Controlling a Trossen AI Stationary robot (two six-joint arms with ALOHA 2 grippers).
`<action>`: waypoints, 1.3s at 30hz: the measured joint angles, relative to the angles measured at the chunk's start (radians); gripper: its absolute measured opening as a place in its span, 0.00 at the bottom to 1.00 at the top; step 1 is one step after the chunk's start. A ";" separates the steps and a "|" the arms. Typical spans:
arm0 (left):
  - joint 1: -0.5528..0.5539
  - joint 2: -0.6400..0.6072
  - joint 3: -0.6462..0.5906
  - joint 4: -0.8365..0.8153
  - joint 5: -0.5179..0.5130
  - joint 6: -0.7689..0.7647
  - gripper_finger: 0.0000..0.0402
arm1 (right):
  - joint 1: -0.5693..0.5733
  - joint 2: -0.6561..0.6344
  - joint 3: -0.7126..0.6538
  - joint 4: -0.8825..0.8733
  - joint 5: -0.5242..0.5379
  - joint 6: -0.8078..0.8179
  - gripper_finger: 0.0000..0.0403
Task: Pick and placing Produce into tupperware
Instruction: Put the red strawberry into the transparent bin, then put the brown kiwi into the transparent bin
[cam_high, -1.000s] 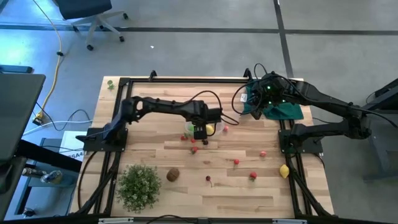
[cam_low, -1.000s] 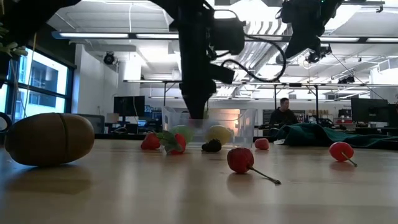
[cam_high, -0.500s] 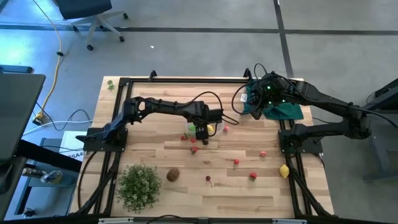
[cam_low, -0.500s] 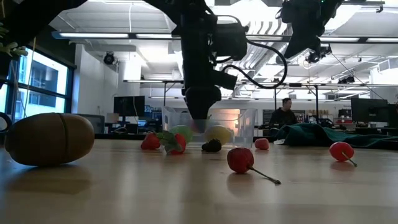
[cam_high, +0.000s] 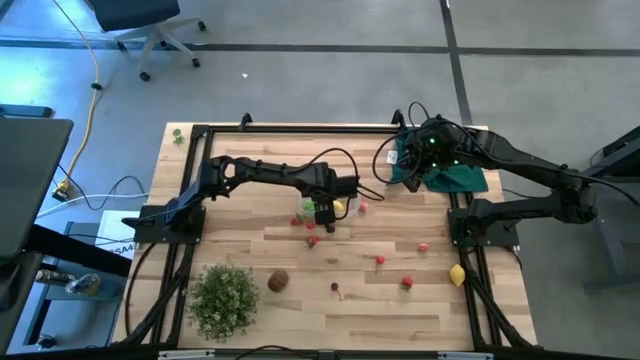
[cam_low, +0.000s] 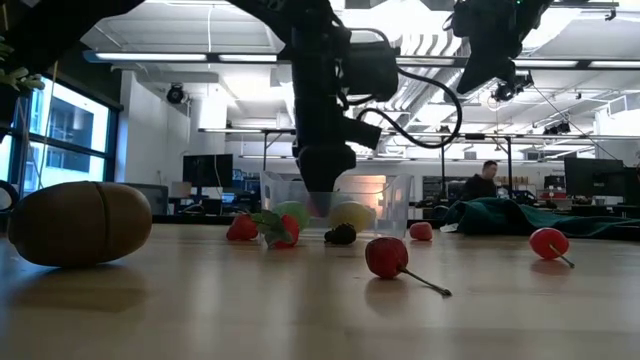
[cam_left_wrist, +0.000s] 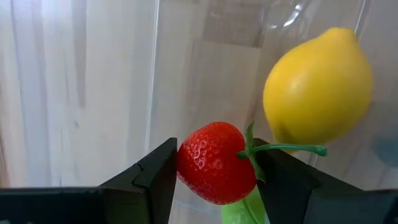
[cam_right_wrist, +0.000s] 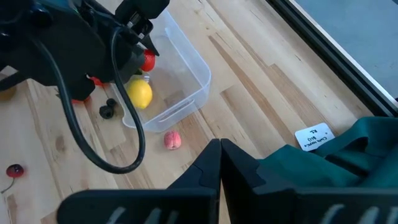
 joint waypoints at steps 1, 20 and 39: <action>0.005 0.000 0.000 0.000 0.000 0.000 0.45 | 0.000 0.000 0.000 0.000 0.000 0.000 0.00; 0.005 0.000 0.000 -0.003 0.004 0.026 0.61 | 0.000 0.000 0.000 0.000 0.000 0.000 0.00; 0.004 -0.008 0.380 -0.468 0.126 -0.111 0.62 | 0.000 0.000 0.000 0.000 0.000 0.000 0.00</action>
